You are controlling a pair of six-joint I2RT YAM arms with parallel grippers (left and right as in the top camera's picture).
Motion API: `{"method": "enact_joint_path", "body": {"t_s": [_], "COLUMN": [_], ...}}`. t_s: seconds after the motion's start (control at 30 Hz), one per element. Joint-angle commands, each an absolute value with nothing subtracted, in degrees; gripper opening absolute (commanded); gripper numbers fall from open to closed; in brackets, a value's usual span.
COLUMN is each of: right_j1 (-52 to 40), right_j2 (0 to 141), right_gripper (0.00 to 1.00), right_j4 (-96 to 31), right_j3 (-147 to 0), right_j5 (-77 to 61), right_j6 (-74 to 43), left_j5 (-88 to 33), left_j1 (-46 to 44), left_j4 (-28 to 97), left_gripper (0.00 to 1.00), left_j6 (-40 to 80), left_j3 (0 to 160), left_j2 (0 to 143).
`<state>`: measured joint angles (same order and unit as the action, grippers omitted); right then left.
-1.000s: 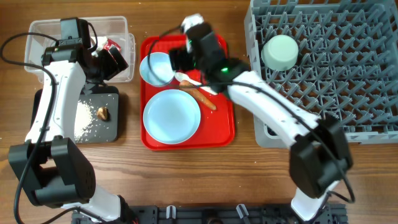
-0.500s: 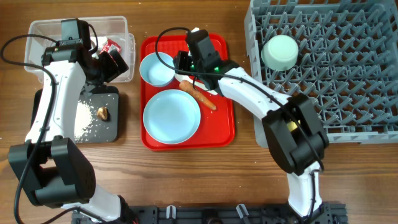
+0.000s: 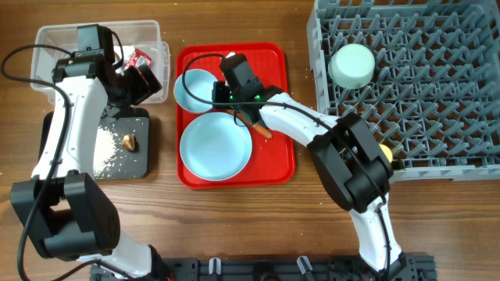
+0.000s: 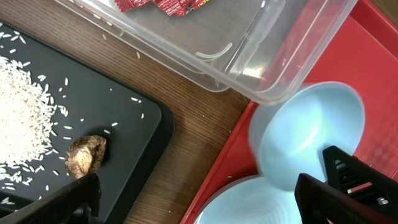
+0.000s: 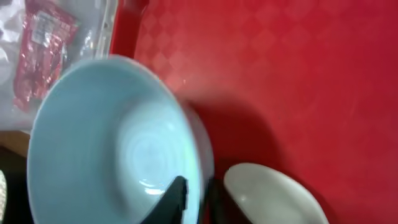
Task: Sort waste into correct bins and load items into the dishwasher rack
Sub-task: 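Reach the right gripper to the small light-blue bowl and grasp it, then lift the light-blue bowl and carry it into the dish rack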
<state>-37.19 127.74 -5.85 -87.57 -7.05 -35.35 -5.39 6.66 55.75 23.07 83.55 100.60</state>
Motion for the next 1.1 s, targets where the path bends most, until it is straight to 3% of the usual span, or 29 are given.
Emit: {"method": "enact_joint_path", "body": {"t_s": [0.0,0.27,0.43,0.7,0.9,1.0,1.07], "right_j1": [-36.7,-33.7,-28.0,-22.4,-19.3,-17.6,-17.2], "right_j2": [129.0,120.7,104.9,79.0,75.7,77.9,81.8], "right_gripper": [0.07,0.04,0.04,0.04,0.04,0.04,0.04], "right_j4": [-5.1,-7.6,-17.7,-48.9,-75.5,-76.5,-74.3], "right_j3": [-87.8,-87.8,-87.8,-87.8,-87.0,-84.1,-82.3], "right_j5": [-6.2,-6.5,-0.5,45.7,64.8,65.2,65.4], "right_j6": [-34.7,-34.5,-29.1,-19.5,-27.2,-21.8,-12.0], "left_j5": [-4.6,-4.6,-4.5,-4.4,-4.4,-4.4,-4.4], "left_j1": [6.5,6.5,6.5,6.5,6.5,6.5,6.5], "left_j4": [55.8,55.8,55.8,55.5,55.3,54.9,54.9], "left_gripper": [1.00,1.00,1.00,1.00,1.00,1.00,1.00], "left_j6": [22.7,22.7,22.7,22.8,22.9,23.0,23.0], "left_j3": [84.6,84.6,84.6,84.6,84.6,84.6,84.6], "left_j2": [99.5,99.5,99.5,99.5,99.5,99.5,99.5]}}
